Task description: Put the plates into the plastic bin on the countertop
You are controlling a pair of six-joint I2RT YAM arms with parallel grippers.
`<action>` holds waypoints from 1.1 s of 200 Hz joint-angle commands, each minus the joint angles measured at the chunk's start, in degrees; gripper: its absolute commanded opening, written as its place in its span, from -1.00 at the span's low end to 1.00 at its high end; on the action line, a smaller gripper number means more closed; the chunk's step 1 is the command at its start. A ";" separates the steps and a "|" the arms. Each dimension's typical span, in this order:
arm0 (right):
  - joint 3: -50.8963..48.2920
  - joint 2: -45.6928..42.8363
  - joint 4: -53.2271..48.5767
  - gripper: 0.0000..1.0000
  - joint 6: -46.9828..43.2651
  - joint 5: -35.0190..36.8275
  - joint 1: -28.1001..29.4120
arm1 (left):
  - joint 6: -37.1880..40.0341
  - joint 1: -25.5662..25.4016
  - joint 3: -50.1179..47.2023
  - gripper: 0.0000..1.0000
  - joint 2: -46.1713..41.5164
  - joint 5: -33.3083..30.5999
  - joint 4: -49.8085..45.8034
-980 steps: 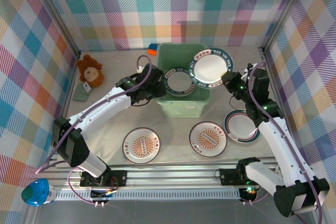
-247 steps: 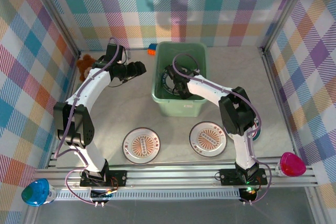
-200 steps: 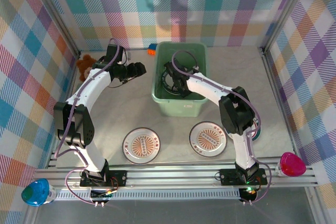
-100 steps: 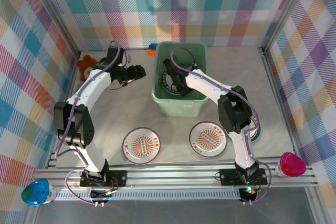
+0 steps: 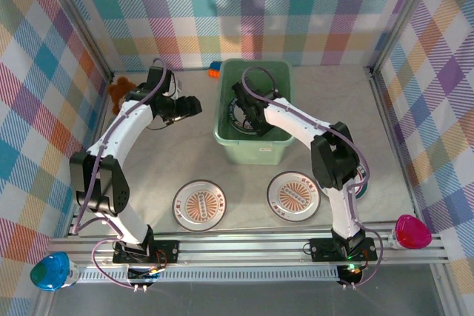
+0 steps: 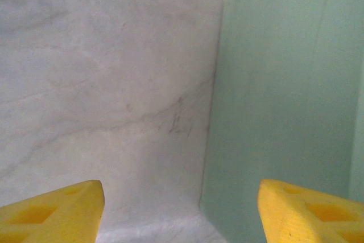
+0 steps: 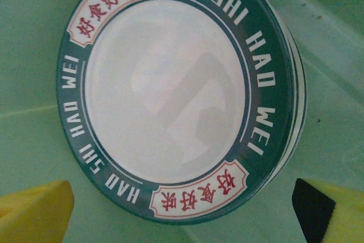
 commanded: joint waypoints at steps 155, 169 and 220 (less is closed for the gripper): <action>-31.87 -30.53 24.05 0.98 -22.00 -8.78 1.67 | -5.76 -1.35 -34.21 0.41 -22.51 -6.50 -11.11; -33.13 -31.68 25.09 0.98 -23.13 -10.20 1.74 | -7.96 -3.05 -36.42 0.41 -24.01 -9.40 -10.82; -35.90 -33.74 28.32 0.98 -25.40 -14.65 1.58 | -14.85 -11.47 -36.87 0.43 -20.69 -15.73 -13.12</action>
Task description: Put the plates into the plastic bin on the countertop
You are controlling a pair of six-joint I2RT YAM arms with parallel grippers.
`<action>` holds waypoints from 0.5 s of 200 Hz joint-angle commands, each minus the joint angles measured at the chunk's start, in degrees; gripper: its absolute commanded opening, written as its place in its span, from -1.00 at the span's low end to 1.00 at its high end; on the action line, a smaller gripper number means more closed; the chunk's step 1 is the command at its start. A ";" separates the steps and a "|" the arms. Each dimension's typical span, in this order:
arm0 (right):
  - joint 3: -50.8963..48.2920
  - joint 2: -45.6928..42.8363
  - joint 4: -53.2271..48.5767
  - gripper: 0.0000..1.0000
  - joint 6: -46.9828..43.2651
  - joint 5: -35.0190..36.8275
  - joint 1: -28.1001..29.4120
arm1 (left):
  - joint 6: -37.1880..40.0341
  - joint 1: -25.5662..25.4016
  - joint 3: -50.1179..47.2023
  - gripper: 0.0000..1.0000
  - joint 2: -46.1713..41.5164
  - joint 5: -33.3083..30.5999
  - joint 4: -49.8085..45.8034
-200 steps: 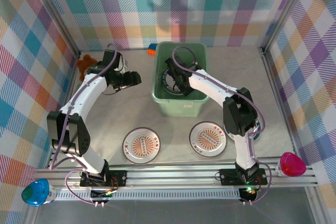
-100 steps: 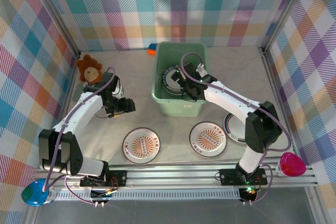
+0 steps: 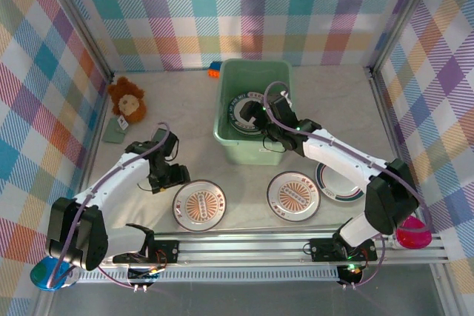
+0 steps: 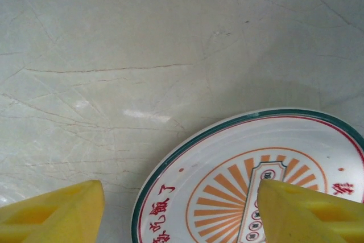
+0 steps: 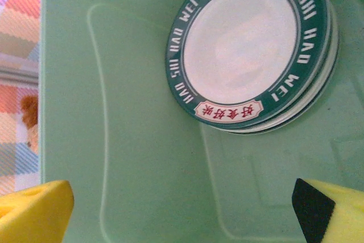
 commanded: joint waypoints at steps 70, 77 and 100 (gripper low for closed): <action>-5.18 -4.12 4.24 0.98 -1.99 -4.90 0.04 | -16.12 -7.27 -7.87 0.44 -1.06 -5.34 0.59; -5.20 -4.20 4.06 0.98 -1.94 -5.02 0.04 | -16.87 -7.47 -9.23 0.44 -2.44 -4.35 2.23; -5.50 -4.21 3.76 0.98 -1.55 -5.39 -0.35 | -17.29 -7.93 -11.84 0.44 -6.75 -2.79 4.71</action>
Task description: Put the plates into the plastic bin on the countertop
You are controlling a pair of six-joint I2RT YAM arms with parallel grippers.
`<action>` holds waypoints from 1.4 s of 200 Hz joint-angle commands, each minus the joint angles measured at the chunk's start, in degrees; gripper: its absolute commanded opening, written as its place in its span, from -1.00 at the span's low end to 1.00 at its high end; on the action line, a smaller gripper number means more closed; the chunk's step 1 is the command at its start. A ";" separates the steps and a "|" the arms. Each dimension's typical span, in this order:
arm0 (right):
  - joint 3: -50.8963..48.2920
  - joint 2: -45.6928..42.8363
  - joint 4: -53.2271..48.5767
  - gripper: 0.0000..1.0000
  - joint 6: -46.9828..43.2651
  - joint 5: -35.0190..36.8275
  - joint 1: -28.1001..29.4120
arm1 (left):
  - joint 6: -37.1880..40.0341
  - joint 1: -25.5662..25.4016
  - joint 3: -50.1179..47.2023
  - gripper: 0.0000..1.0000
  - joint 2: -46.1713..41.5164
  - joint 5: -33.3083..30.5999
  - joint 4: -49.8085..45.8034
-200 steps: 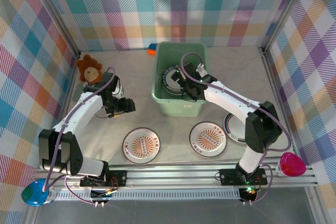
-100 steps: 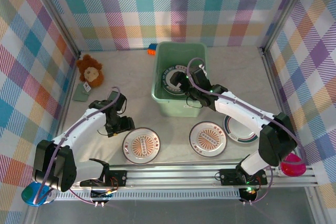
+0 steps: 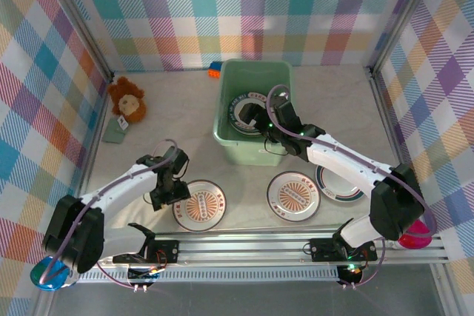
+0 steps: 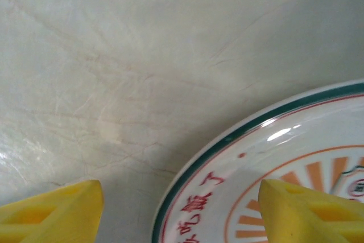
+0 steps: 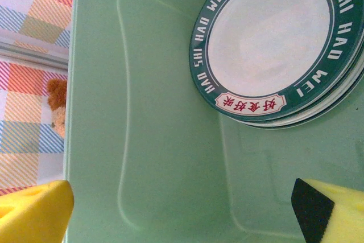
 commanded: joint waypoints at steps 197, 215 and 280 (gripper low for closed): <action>-3.03 -0.06 -2.31 0.98 1.83 -1.83 -1.01 | 1.90 -0.89 -4.22 -0.22 1.12 4.91 10.10; -3.12 -0.32 -2.40 0.98 1.76 -1.59 -1.01 | 1.90 -0.88 -3.13 -0.33 1.17 3.72 8.76; -2.51 -1.51 -3.74 0.98 2.18 -1.34 -1.03 | -1.52 -0.81 1.92 -0.65 -6.93 -4.17 1.28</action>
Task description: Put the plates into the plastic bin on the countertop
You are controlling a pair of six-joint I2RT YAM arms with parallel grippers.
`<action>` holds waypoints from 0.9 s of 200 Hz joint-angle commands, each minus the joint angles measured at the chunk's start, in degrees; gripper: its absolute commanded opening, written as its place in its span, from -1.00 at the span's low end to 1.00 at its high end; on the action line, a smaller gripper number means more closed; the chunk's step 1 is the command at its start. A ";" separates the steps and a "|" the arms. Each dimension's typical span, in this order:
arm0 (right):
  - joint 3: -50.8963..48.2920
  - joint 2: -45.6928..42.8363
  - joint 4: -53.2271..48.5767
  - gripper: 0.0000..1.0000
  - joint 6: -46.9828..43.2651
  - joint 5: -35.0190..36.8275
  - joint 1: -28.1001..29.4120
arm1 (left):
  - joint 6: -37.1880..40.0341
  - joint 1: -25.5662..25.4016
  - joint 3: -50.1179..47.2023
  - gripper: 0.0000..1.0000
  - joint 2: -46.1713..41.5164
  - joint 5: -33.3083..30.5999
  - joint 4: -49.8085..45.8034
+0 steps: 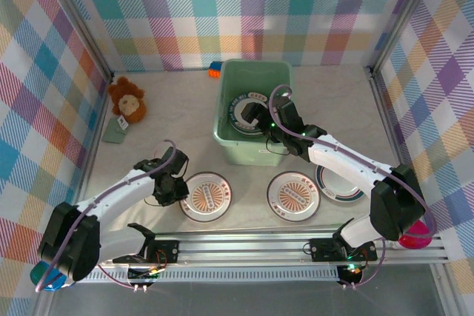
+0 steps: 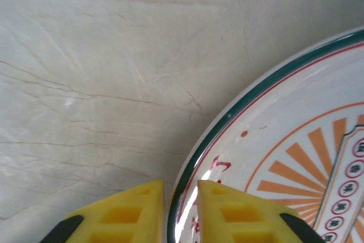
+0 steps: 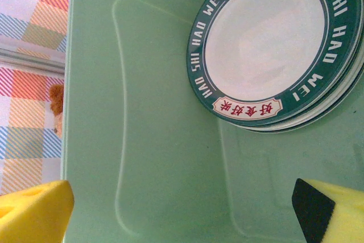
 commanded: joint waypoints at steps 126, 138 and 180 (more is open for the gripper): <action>-1.08 -1.41 -6.26 0.98 2.22 -1.66 0.17 | 1.93 -1.30 -3.21 0.11 -5.69 3.80 0.51; -1.20 -1.36 -6.21 0.98 2.34 -1.57 0.14 | 2.03 -1.55 -3.29 0.12 -4.12 4.02 0.89; -1.23 -1.06 -6.55 0.98 2.36 -1.30 0.17 | 2.48 -1.97 -6.44 0.12 -1.31 8.02 8.04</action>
